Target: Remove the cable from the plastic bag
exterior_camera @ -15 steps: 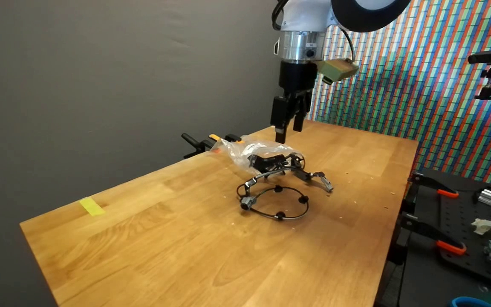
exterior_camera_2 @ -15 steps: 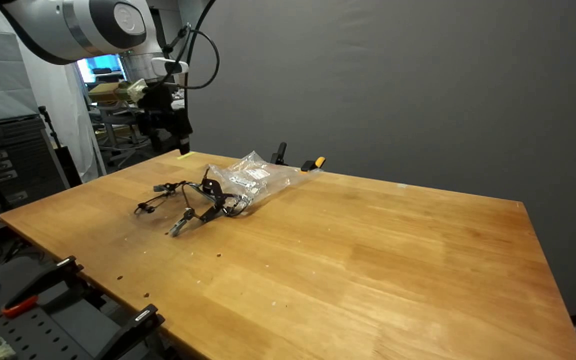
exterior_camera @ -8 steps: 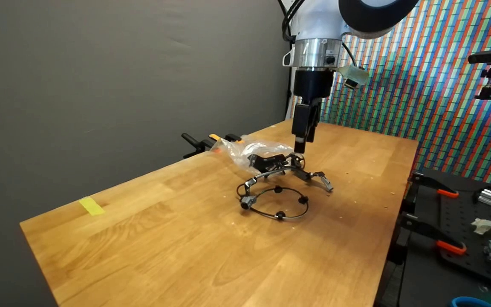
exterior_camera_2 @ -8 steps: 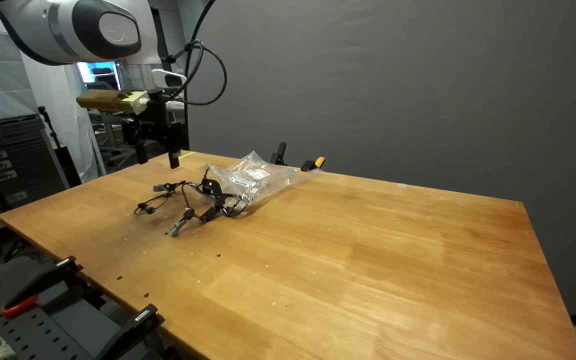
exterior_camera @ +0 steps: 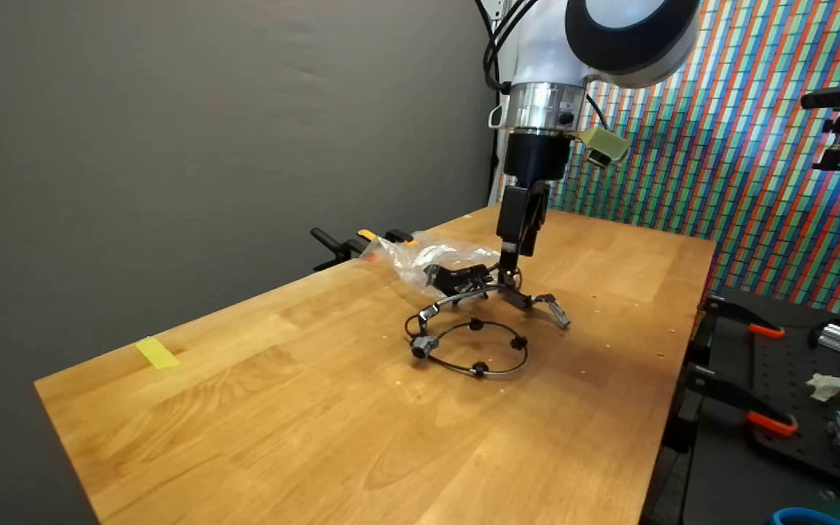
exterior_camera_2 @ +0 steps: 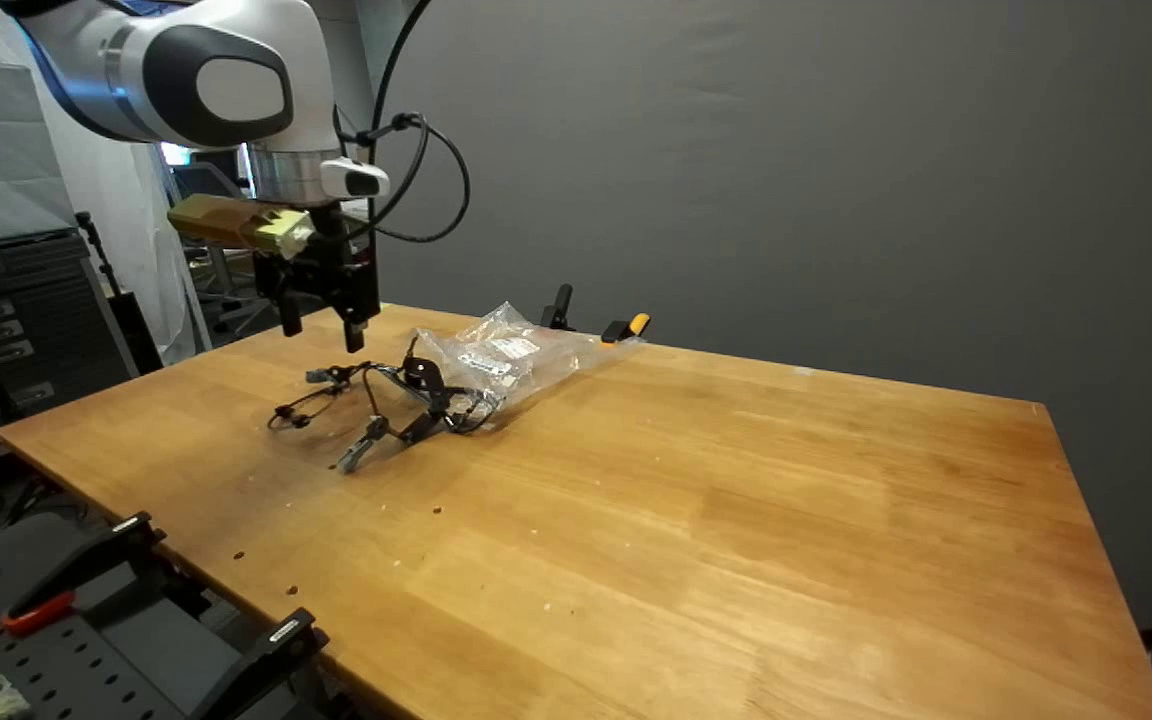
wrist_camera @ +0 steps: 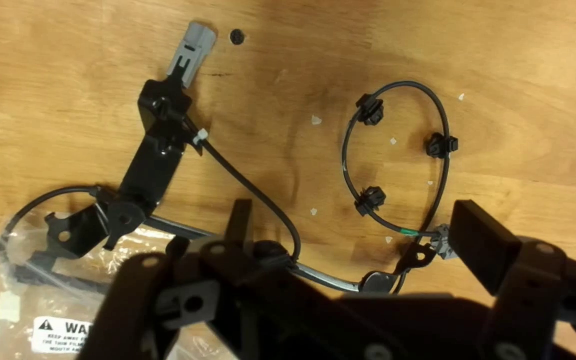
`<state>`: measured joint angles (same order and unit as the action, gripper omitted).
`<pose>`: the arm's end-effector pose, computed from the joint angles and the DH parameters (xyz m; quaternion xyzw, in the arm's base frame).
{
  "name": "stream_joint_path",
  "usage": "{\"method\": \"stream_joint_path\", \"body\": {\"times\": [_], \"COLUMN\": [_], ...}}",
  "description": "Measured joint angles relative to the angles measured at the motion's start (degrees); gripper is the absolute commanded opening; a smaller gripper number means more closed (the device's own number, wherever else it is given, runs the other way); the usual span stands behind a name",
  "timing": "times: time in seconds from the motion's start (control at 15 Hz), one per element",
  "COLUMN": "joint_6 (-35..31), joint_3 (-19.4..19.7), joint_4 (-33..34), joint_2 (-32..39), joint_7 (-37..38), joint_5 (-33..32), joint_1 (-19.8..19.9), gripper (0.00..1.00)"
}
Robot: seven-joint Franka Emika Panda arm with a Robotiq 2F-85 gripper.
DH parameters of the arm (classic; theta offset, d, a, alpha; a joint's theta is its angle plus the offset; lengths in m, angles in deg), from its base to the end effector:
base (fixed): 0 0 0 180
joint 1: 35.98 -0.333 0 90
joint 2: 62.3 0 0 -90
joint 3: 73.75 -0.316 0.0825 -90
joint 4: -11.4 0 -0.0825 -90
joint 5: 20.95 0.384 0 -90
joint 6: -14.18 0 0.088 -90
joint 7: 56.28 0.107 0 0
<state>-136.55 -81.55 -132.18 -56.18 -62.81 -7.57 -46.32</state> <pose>0.4482 0.1419 0.2431 -0.9914 -0.1129 -0.0021 0.0656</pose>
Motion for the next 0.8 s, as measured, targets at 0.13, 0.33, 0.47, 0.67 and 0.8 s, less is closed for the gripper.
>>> {"method": "stream_joint_path", "body": {"times": [0.13, 0.33, 0.47, 0.67, 0.8], "joint_6": [-0.93, -3.13, -4.97, -10.00, -14.06], "joint_3": [-0.24, -0.44, -0.44, -0.31, 0.17], "joint_4": [-0.20, -0.68, -0.82, -0.83, -0.80], "joint_2": [1.22, 3.88, 5.66, 7.92, 9.14], "joint_7": [-0.58, -0.59, -0.49, 0.79, 2.52], "joint_5": [0.25, -1.39, -2.98, -6.50, -8.94], "joint_1": [0.03, 0.03, 0.03, 0.03, 0.02], "gripper": [1.00, 1.00, 1.00, 1.00, 1.00]}}
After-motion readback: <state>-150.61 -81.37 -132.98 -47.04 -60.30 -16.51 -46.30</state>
